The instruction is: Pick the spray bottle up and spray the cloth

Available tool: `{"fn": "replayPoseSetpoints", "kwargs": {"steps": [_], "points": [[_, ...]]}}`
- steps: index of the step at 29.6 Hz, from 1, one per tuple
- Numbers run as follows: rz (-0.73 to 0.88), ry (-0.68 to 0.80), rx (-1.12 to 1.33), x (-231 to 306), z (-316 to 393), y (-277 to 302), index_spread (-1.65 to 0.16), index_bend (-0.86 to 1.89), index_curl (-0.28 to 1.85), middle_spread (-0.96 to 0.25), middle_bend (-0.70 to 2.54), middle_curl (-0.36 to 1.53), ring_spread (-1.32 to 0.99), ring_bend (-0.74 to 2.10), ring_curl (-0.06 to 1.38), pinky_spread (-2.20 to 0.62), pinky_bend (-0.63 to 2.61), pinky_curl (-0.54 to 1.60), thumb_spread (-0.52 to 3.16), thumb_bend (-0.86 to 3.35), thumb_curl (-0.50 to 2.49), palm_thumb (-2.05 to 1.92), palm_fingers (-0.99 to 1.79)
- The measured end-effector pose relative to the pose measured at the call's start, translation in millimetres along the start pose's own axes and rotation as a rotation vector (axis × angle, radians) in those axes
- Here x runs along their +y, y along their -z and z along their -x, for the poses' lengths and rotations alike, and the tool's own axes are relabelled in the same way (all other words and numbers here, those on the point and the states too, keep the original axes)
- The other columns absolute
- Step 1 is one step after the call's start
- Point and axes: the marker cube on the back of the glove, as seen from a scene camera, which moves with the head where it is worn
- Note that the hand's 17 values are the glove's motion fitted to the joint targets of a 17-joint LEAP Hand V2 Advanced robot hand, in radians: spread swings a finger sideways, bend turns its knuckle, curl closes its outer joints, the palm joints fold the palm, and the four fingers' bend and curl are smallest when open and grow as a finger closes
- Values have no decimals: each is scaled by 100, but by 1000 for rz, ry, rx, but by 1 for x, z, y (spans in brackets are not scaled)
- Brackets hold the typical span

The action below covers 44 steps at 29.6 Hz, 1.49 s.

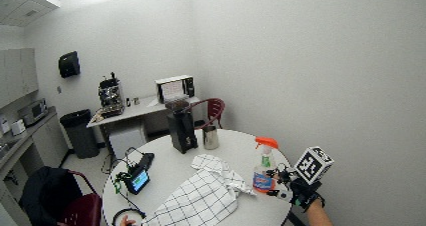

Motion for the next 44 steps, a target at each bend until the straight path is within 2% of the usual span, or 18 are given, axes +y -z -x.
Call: {"fn": "replayPoseSetpoints", "kwargs": {"steps": [8, 21, 28, 32, 37, 44], "points": [[-92, -177, -322, -28, -41, -16, -36, 10, 20, -4, 28, 34, -2, 43, 31, 7, 47, 32, 113, 15, 32, 67, 75], [-65, -155, -589, -106, -45, -62, -35, 12, 21, -5, 30, 37, -2, 40, 33, 7, 45, 33, 101, 3, 32, 69, 75], [-59, -57, -638, -122, -38, -56, -33, 11, 21, -9, 34, 38, -5, 43, 34, 7, 38, 32, 96, 0, 33, 74, 86], [-15, -29, -636, -121, -30, -52, -33, 7, 20, -9, 31, 38, -8, 45, 35, 0, 45, 34, 94, -1, 34, 78, 93], [-34, -56, -634, -119, -27, -50, -31, 17, 23, -12, 35, 40, -11, 44, 35, -6, 38, 34, 91, 3, 40, 89, 108], [-105, -106, -563, -100, -46, -29, -29, 22, 30, -14, 33, 41, -13, 40, 36, 3, 24, 32, 78, 1, 46, 98, 109]]}}
